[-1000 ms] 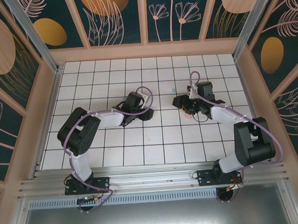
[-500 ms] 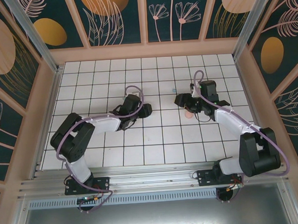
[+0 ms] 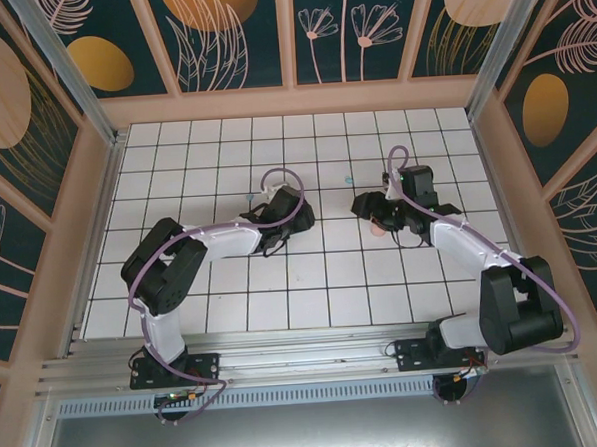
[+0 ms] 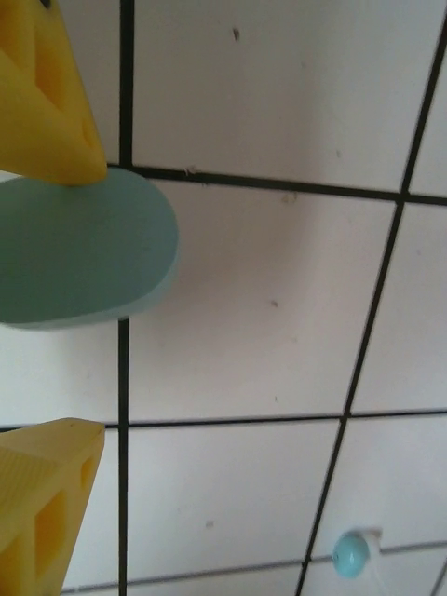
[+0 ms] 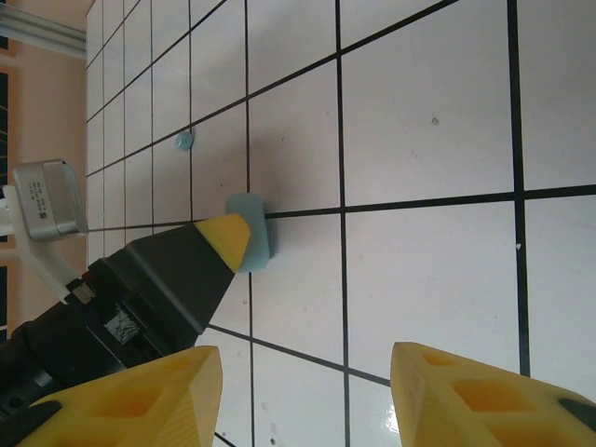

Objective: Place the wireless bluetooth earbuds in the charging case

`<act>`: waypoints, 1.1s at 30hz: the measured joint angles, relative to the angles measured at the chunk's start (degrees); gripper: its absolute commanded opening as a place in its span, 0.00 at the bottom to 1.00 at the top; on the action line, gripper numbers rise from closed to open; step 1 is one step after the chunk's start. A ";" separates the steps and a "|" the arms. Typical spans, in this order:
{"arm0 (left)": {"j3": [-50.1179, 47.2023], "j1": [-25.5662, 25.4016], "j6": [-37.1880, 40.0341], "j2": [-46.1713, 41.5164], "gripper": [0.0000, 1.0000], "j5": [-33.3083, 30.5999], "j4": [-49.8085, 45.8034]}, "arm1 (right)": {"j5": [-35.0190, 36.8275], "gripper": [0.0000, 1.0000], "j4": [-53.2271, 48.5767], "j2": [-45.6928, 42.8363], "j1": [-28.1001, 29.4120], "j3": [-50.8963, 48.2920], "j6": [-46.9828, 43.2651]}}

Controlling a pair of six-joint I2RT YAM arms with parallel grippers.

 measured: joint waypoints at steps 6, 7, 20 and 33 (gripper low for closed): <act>0.44 -0.33 0.50 0.46 0.67 -2.16 -4.02 | 0.20 0.51 0.02 -0.42 -0.15 0.00 -0.70; 0.85 -0.39 0.70 0.46 0.67 -2.38 -4.57 | 0.20 0.51 0.00 -0.42 -0.15 0.00 -0.72; 2.21 -0.87 1.86 2.97 0.66 -0.68 -4.39 | 0.24 0.51 0.00 -1.01 -0.20 -0.11 -0.70; 0.00 -1.07 12.31 2.86 0.43 -1.66 -2.12 | 0.24 0.51 0.04 -2.01 -0.52 -1.40 -0.61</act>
